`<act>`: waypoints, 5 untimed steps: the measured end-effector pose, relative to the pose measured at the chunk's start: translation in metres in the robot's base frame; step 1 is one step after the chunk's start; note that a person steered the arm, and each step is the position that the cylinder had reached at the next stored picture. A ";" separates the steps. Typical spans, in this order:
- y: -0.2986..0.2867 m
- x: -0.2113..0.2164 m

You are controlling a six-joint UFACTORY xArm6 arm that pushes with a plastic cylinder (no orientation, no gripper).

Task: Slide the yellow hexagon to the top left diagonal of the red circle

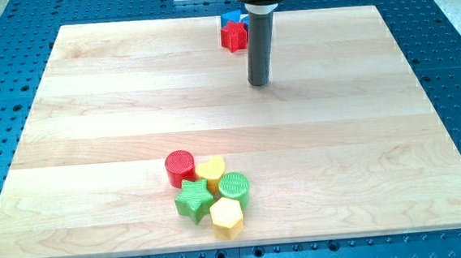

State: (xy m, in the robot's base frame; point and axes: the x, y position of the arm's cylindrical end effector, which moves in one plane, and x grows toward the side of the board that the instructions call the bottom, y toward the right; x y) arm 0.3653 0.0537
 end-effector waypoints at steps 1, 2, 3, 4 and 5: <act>0.000 0.000; -0.001 0.002; -0.005 0.002; 0.039 0.031; 0.102 0.110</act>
State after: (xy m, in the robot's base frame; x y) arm 0.4752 0.1559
